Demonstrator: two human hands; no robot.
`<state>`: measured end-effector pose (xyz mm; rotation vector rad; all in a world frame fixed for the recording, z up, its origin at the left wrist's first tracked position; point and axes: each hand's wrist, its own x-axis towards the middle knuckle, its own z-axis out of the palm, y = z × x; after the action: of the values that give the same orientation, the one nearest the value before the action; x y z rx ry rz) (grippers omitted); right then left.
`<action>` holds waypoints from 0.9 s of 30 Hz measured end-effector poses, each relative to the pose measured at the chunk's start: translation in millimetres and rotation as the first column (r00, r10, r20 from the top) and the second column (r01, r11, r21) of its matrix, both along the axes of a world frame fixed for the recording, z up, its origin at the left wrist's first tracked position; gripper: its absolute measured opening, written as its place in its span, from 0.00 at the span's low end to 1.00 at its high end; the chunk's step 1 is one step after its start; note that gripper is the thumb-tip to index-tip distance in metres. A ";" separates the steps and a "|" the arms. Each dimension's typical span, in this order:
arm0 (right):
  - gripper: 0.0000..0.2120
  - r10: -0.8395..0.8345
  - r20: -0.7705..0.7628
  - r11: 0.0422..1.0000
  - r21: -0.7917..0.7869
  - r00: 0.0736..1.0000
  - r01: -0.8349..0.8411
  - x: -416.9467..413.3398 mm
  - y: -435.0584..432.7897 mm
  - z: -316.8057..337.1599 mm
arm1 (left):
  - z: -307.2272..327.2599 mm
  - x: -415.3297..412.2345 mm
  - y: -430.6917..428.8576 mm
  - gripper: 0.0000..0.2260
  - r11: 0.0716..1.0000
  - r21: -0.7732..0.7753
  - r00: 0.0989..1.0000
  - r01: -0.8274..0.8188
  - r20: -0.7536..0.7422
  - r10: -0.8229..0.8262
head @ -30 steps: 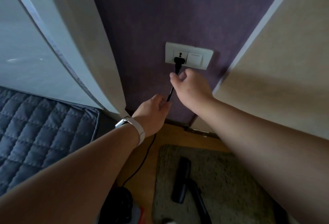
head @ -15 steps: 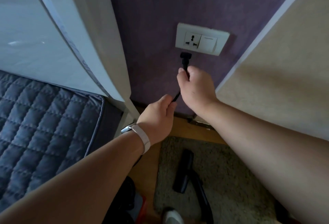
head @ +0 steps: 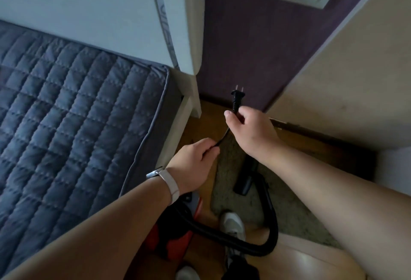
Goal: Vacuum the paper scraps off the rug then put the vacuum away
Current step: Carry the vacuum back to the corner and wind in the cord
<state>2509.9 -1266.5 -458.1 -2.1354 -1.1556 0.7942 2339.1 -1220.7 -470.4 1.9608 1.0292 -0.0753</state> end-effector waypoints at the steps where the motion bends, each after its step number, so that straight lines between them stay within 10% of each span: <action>1: 0.21 -0.007 -0.026 1.000 -0.017 1.000 0.006 -15.0 -7.1 -2.3 | -1.7 -16.4 -4.6 0.08 1.000 -0.013 1.000 -0.013 -0.010 0.013; 27: 0.21 -0.020 -0.272 0.963 -0.263 0.962 -0.055 -225.6 -107.0 -172.6 | -167.1 -221.0 -142.3 0.08 0.932 -0.154 0.937 -0.328 -0.177 0.301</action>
<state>2284.3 -1373.5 -630.7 -2.1415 -0.9673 1.2721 2118.1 -1363.1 -637.6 1.6236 1.3769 -0.1354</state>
